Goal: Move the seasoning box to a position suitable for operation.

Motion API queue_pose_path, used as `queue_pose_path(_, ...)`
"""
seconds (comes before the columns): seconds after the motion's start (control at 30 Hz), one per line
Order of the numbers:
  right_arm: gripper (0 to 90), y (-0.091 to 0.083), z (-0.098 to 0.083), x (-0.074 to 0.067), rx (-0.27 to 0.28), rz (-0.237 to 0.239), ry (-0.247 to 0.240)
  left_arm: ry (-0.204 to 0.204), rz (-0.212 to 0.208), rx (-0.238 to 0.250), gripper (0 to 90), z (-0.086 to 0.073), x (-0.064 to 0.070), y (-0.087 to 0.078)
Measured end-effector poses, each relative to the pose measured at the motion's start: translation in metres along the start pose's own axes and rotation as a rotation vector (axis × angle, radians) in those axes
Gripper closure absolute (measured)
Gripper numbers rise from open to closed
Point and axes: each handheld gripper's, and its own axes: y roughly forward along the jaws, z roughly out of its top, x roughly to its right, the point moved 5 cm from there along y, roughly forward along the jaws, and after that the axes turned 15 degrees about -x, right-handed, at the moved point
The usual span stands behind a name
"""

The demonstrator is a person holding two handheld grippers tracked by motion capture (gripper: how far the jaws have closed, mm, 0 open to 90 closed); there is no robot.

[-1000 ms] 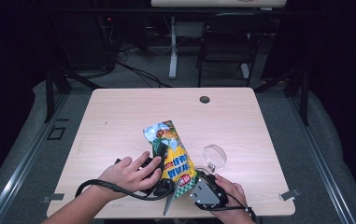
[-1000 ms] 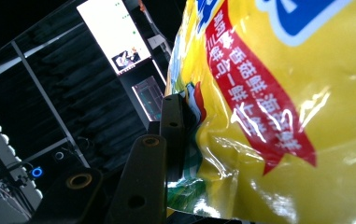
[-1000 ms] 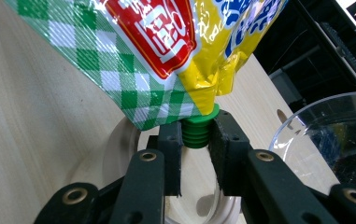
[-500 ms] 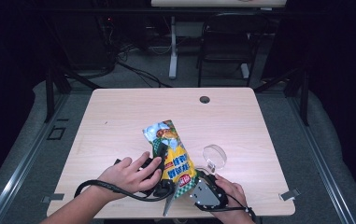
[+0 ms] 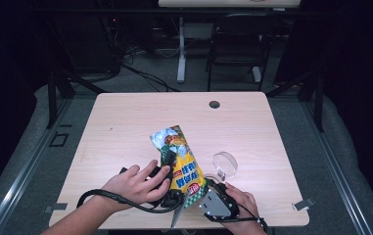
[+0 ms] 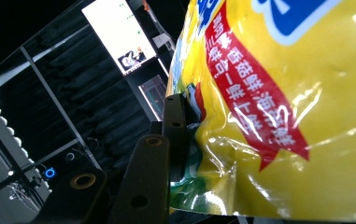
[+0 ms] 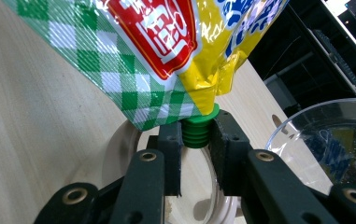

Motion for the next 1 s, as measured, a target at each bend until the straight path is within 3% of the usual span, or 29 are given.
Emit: queue_pose_path(1.0, 75.2, -0.0003, 0.0009, -0.0002, 0.007, -0.012, -0.009, 0.001, 0.007, 0.002, 82.3, -0.0009, -0.0016, -0.0019)
